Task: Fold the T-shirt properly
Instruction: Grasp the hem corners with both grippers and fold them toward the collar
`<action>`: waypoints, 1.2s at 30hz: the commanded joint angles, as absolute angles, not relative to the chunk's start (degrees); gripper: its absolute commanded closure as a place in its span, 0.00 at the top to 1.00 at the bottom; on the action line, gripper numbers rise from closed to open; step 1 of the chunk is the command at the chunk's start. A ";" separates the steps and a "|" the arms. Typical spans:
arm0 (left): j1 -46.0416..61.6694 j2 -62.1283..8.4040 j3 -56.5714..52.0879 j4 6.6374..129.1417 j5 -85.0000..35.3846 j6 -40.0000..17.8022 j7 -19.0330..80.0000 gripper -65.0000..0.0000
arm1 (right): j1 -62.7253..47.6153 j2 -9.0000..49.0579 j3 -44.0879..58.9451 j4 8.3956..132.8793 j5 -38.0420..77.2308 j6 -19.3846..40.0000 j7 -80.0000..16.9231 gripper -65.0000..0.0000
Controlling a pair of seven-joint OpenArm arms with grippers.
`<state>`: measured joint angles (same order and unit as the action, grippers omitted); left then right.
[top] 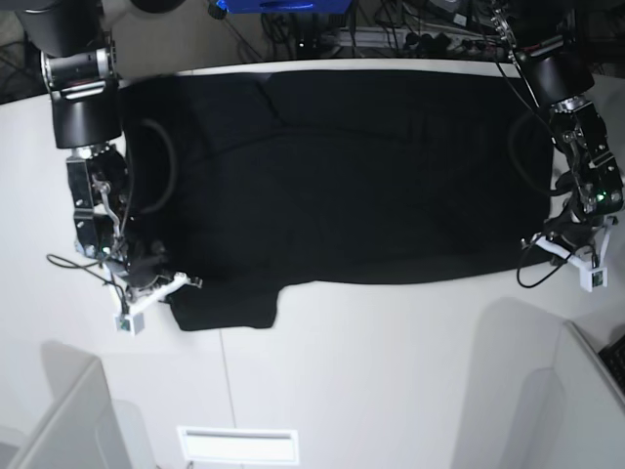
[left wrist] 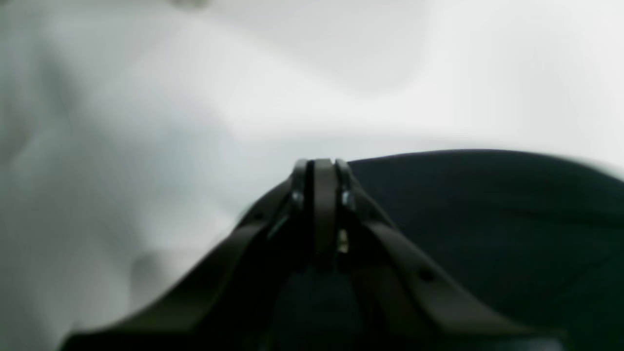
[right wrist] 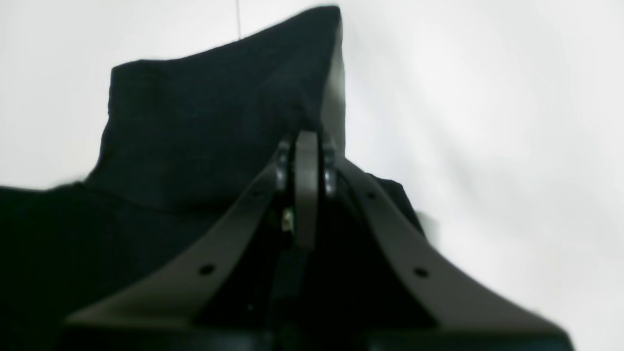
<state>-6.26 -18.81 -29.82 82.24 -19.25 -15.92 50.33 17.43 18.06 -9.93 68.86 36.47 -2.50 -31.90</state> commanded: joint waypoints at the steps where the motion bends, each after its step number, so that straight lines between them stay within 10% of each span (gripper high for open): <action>1: -6.64 -19.91 -31.34 84.44 -19.74 -17.80 49.89 0.00 | 18.86 18.77 -8.48 70.02 36.70 -2.33 -31.43 0.00; 36: 4.44 -19.38 -39.43 98.24 -19.65 -23.69 56.04 0.00 | -4.00 16.75 16.40 103.34 41.27 -2.07 -50.86 0.00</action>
